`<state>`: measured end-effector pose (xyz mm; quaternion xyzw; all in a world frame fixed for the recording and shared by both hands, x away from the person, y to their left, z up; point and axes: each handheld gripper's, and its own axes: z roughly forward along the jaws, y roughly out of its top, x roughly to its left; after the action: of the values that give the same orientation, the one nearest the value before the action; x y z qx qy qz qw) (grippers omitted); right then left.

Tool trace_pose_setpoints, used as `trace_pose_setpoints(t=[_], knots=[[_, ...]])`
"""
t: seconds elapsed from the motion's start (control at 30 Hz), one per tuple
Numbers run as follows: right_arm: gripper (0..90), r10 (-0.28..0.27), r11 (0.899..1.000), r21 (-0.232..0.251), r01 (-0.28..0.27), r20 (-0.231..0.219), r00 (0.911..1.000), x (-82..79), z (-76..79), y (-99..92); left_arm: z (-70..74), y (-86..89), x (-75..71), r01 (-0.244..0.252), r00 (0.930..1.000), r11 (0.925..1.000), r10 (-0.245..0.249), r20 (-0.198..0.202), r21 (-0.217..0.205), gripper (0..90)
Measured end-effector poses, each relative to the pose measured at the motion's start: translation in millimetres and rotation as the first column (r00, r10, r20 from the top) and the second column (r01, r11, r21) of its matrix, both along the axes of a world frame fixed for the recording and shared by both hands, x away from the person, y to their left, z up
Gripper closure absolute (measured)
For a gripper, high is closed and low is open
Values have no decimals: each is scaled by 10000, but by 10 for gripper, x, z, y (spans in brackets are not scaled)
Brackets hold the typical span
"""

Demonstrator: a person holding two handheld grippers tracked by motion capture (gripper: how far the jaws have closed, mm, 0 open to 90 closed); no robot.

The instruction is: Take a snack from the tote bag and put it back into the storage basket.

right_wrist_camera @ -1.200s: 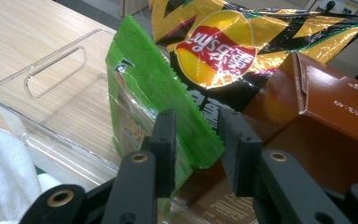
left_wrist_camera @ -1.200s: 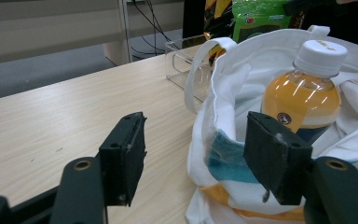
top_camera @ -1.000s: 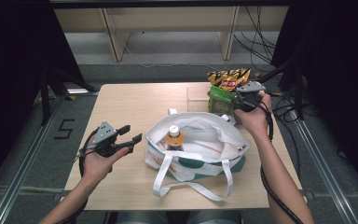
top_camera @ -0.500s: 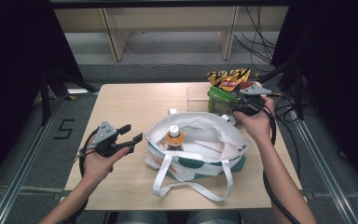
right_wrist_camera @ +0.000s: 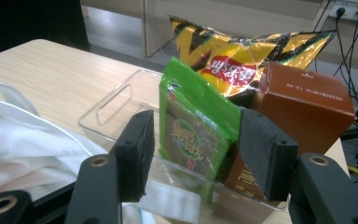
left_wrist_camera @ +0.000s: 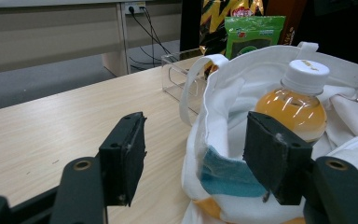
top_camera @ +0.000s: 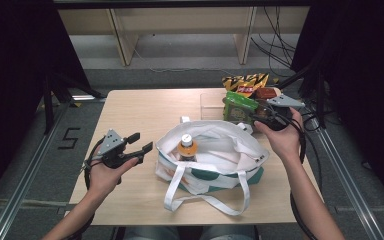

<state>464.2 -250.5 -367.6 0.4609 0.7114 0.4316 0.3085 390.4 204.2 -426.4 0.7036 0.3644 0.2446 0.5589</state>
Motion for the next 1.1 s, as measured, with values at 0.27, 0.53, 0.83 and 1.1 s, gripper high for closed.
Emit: trace_pose_setpoints(t=[0.27, 0.53, 0.83, 1.1], knots=[[467, 64, 9999, 144, -66, 153, 9999, -106, 16, 19, 8, 11, -6, -34, 10000, 10000, 34, 20, -8, 381], [454, 186, 9994, 271, -192, 231, 9996, -203, -12, -9, 32, -14, -6, 58, 10000, 10000, -58, 52, -57, 375], [449, 259, 9970, 732, -255, -46, 9997, -368, -159, -49, 107, -69, -14, 73, 9998, 9999, -72, 199, -87, 365], [453, 267, 9952, 943, -275, 91, 9996, -486, -154, -88, 130, -94, -21, 221, 9994, 9997, -219, 266, -73, 366]])
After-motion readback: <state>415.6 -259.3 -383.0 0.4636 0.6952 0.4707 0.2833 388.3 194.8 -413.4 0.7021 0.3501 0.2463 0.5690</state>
